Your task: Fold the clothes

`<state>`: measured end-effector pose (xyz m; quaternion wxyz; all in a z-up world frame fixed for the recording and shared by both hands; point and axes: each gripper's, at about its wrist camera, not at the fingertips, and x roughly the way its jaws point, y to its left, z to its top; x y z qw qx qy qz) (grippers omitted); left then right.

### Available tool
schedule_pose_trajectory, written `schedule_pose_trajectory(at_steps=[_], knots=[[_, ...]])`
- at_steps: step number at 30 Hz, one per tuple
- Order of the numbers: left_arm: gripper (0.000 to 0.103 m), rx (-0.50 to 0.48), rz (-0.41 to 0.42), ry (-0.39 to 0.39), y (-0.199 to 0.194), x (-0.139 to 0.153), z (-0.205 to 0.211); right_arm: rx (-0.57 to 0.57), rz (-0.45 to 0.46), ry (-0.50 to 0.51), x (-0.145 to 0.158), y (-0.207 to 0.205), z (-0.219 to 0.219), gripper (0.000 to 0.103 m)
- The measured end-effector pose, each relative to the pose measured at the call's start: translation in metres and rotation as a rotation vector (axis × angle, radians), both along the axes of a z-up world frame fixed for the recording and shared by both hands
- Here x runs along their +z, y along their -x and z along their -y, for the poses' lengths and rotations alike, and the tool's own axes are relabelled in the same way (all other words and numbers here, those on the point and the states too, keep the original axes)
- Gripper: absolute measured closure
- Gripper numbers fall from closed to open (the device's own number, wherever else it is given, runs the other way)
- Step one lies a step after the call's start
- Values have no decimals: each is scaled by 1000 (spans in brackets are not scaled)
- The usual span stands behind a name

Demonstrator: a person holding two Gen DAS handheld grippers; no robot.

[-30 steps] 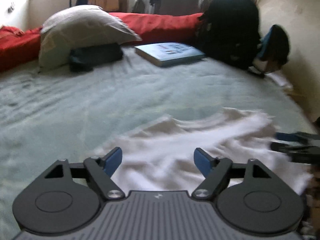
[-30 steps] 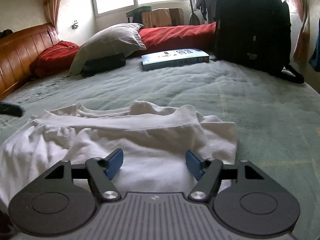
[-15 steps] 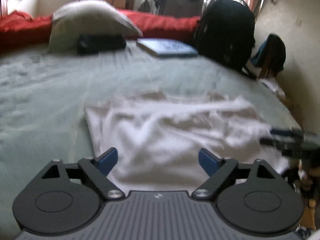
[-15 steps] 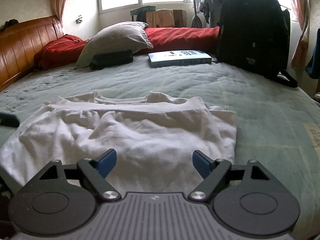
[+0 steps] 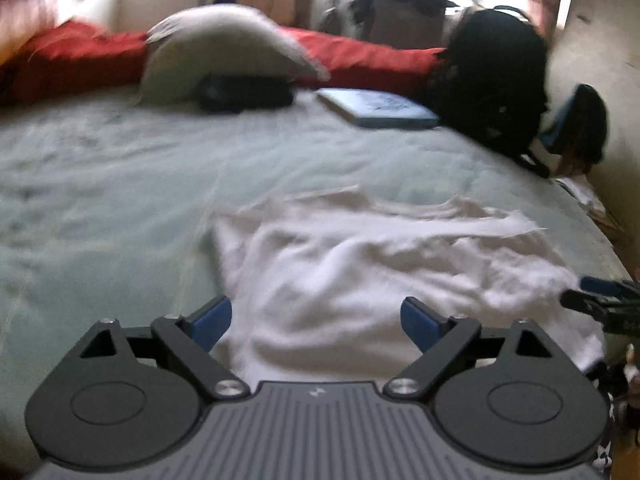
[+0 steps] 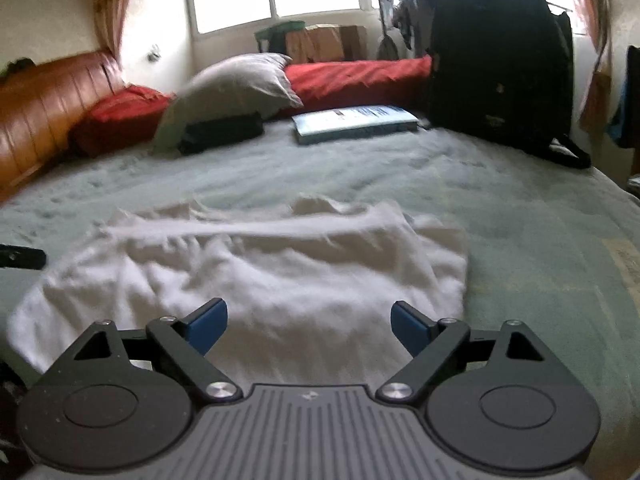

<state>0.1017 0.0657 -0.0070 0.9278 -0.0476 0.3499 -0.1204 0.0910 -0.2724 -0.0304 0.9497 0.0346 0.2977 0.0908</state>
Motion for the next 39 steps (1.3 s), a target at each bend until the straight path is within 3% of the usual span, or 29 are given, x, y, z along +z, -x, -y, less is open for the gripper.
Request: schedule_pose_trajectory(at_steps=[5,9,14,17,19,23,27,28,30,31,36,39], knots=[[10,-74,-5,34,-26,-13,30,0,-6,-46,-7,-23,4,9],[11,7,-76,17,-43,-34,33,-92,-39,-62,-29,-29,26,9],[11,5,-32,-12,-39,-21,38,-67,12,-73,-6,-32,32,14],[10,-20,10,-15,-34,-11,38,-53,23,-68,5,-52,37,33],[10,-29,10,-16,-32,-10,39,-50,9,-54,6,-69,39,53],[10,-11,-26,-23,-39,-18,37,-72,-46,-16,-7,-99,44,53],[10,-3,-48,-34,-42,-25,36,-68,-57,-13,-17,-100,43,55],[10,-5,-50,-31,-43,-26,36,-60,-48,-5,-17,-97,41,67],[10,-12,-47,-28,-44,-26,38,-65,-23,23,-15,-92,39,78],[10,-20,-40,-27,-43,-26,39,-68,-10,37,-14,-89,37,90],[8,-39,-9,-27,-43,-28,42,-98,-52,-13,-17,-101,51,87],[9,-26,-38,-38,-46,-38,44,-124,-41,12,-17,-96,46,75]])
